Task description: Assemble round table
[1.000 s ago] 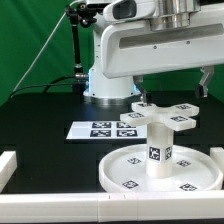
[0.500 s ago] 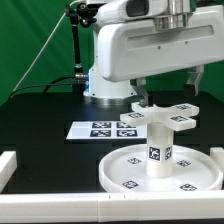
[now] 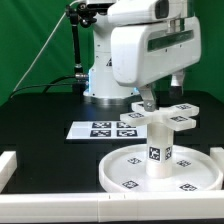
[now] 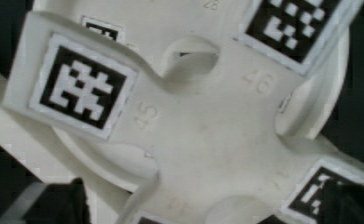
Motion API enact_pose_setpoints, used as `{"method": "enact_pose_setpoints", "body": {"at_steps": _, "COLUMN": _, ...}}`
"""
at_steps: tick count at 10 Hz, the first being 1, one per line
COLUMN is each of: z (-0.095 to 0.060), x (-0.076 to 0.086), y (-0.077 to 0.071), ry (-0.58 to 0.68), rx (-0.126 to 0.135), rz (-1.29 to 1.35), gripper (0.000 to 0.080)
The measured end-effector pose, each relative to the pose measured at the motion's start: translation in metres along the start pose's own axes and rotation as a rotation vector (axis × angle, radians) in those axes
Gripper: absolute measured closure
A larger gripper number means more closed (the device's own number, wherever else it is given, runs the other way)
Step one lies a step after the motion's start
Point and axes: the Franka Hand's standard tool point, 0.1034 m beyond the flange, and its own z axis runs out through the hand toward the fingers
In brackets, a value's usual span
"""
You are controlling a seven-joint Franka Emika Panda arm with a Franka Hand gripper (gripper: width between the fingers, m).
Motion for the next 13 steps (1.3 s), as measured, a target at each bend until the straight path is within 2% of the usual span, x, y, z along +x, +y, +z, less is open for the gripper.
{"method": "enact_pose_setpoints", "body": {"at_steps": 3, "z": 0.000, "x": -0.005, "y": 0.003, "ry": -0.013, "rx": -0.006, "rz": -0.174, "gripper": 0.0151}}
{"method": "enact_pose_setpoints", "body": {"at_steps": 13, "z": 0.023, "x": -0.008, "y": -0.004, "ry": -0.062, "rx": 0.015, "rz": -0.234, "gripper": 0.0151}}
